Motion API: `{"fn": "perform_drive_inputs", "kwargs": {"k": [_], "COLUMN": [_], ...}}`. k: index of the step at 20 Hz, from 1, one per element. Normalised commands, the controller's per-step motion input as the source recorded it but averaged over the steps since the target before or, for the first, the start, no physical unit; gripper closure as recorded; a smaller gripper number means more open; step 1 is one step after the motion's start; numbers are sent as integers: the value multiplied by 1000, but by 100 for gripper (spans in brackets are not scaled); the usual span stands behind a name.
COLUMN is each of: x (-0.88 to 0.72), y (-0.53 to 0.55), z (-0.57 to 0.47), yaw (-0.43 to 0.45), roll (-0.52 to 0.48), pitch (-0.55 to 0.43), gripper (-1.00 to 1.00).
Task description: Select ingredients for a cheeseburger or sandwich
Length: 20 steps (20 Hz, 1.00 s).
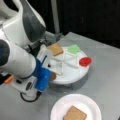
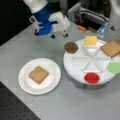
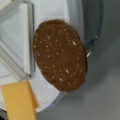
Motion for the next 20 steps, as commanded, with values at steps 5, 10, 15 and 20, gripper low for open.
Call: {"fn": "perform_drive_inputs", "kwargs": {"k": [5,10,15,20], "x": [239,187,74,-15], "y": [-256,-261,-184,-51], "z": [-85,-192,-164,-159], "yaw": [-12,-1,-13,-43], "roll": [439,389,335,286], "pitch": [208,108,43,-7], "gripper": [-100,-100,-100,-100]}}
